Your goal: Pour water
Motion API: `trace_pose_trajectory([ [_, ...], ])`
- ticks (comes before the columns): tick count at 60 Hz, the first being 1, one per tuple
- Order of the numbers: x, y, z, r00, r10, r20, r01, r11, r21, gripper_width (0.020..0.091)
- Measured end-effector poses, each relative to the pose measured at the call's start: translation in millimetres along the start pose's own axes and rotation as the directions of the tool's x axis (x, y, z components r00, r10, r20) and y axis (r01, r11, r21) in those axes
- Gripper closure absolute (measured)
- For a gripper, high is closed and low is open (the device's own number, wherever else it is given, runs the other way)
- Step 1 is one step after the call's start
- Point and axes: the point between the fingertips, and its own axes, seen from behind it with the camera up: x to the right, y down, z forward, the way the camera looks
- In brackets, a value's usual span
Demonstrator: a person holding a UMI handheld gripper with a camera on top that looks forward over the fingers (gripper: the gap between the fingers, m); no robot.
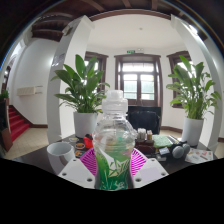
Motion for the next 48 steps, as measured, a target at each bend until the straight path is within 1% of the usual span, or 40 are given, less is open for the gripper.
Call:
trace_pose_trajectory([
  [2,0.8,-0.4,-0.1,1.000,0.008,-0.009,-0.008,1.000,-0.004,0.0711],
  [3,0.8,-0.6,0.0,1.000,0.011,-0.012,-0.011,1.000,-0.007,0.0679],
  [6,1.4,-1.1,1.7,1.000,0.007,-0.016,-0.007,1.000,-0.012,0.0623],
  [8,0.4,0.5,1.6,1.000,0.003,-0.018,-0.003,1.000,-0.028,0.0585],
  [9,-0.2,3.8,1.0,1.000,0.002,-0.019,-0.003,0.999,-0.047,0.0545],
  [10,0.3,9.5,1.7,1.000,0.002,-0.021,-0.004,0.998,-0.069,0.0458],
  [11,-0.5,14.0,0.4,1.000,0.004,-0.021,-0.006,0.995,-0.095,0.0415],
  [12,-1.1,16.9,-1.6,1.000,0.006,-0.020,-0.009,0.993,-0.115,0.0333],
  [13,-1.9,18.2,-3.8,1.000,0.011,-0.020,-0.013,0.992,-0.127,0.0222],
  [15,-3.9,16.1,-9.5,1.000,0.024,-0.020,-0.026,0.992,-0.126,0.0233],
  [16,-4.9,14.6,-13.1,0.999,0.029,-0.019,-0.031,0.992,-0.122,0.0265],
  [17,-6.6,14.3,-18.4,0.999,0.032,-0.021,-0.035,0.992,-0.118,0.0273],
  [21,-4.5,11.6,-40.1,0.999,0.035,-0.041,-0.040,0.993,-0.113,0.0252],
  [25,-5.7,11.5,-70.4,0.998,0.020,-0.060,-0.028,0.991,-0.132,0.0246],
  [30,3.8,10.4,-110.8,0.992,0.005,-0.124,-0.024,0.988,-0.150,0.0245],
  [41,24.7,-6.1,-190.6,0.965,0.062,-0.254,-0.102,0.984,-0.145,0.0247],
  [45,33.8,-9.3,-213.0,0.956,0.070,-0.285,-0.119,0.980,-0.159,0.0241],
  [48,41.7,-13.9,-228.3,0.946,0.077,-0.314,-0.131,0.979,-0.156,0.0241],
])
